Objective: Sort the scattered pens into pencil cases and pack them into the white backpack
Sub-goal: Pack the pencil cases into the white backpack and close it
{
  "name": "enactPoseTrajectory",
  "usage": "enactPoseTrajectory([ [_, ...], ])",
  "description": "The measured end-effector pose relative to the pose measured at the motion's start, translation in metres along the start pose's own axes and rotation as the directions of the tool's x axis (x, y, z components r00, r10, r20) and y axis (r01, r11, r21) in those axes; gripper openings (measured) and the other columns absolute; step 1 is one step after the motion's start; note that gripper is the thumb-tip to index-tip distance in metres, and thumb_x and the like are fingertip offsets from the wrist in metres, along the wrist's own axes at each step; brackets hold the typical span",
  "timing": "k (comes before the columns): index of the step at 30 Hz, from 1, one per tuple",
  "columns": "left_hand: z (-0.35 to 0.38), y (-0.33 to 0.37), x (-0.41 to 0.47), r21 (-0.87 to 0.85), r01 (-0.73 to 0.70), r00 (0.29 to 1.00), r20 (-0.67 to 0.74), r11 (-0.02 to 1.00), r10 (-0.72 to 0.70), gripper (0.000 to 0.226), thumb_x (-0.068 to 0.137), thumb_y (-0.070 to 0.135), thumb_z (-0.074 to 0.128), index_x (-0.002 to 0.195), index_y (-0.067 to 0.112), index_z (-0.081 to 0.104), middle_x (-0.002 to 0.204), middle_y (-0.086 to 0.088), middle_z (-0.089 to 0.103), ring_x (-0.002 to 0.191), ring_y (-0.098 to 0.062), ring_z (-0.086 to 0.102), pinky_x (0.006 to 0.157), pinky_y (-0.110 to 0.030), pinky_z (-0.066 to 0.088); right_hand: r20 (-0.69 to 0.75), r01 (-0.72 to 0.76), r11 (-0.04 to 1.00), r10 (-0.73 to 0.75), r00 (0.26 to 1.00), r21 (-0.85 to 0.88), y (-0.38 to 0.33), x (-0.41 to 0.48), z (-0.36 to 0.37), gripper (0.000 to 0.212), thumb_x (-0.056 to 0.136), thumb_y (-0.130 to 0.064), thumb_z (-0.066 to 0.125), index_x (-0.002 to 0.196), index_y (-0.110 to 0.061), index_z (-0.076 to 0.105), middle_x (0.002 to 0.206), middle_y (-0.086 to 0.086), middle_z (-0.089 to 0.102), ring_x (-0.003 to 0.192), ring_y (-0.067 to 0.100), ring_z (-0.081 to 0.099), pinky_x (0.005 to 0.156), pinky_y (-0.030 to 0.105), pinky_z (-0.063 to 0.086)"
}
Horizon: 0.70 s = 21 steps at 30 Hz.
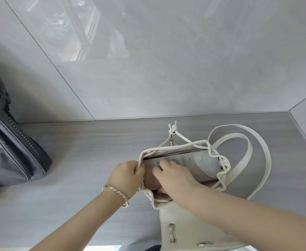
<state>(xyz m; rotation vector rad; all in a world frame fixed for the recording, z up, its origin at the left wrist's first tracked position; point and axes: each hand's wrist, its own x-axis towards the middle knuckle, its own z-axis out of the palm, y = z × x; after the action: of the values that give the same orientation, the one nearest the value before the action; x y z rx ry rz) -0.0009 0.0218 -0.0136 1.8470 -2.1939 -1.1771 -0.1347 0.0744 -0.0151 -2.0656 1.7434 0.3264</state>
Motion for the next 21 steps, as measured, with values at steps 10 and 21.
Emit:
enactPoseTrajectory([
  [10, -0.009, 0.005, 0.007, -0.036, 0.060, 0.997, 0.052, 0.998, -0.058, 0.029, 0.086, 0.020, 0.043, 0.062, 0.009, 0.054, 0.037, 0.001, 0.055, 0.028, -0.005, 0.050, 0.049, -0.021, 0.045, -0.028, -0.167, 0.961, 0.177, 0.984, 0.221, 0.032, -0.014, -0.019, 0.022, 0.086, -0.042, 0.056, 0.080, -0.021, 0.052, 0.103, 0.007, 0.061, 0.100, 0.027, 0.058, 0.068, 0.027, 0.033],
  [21, -0.014, 0.022, 0.008, 0.313, -0.053, 0.999, 0.008, 0.948, 0.054, 0.010, 0.085, 0.026, 0.046, 0.092, 0.020, 0.043, 0.081, 0.002, 0.050, 0.078, -0.025, 0.050, 0.066, -0.028, 0.037, 0.159, -0.293, 0.881, 0.250, 0.955, 0.372, 0.050, -0.035, -0.047, 0.026, 0.083, -0.031, 0.061, 0.089, -0.006, 0.065, 0.098, 0.013, 0.069, 0.079, 0.024, 0.059, 0.059, 0.026, 0.035],
])
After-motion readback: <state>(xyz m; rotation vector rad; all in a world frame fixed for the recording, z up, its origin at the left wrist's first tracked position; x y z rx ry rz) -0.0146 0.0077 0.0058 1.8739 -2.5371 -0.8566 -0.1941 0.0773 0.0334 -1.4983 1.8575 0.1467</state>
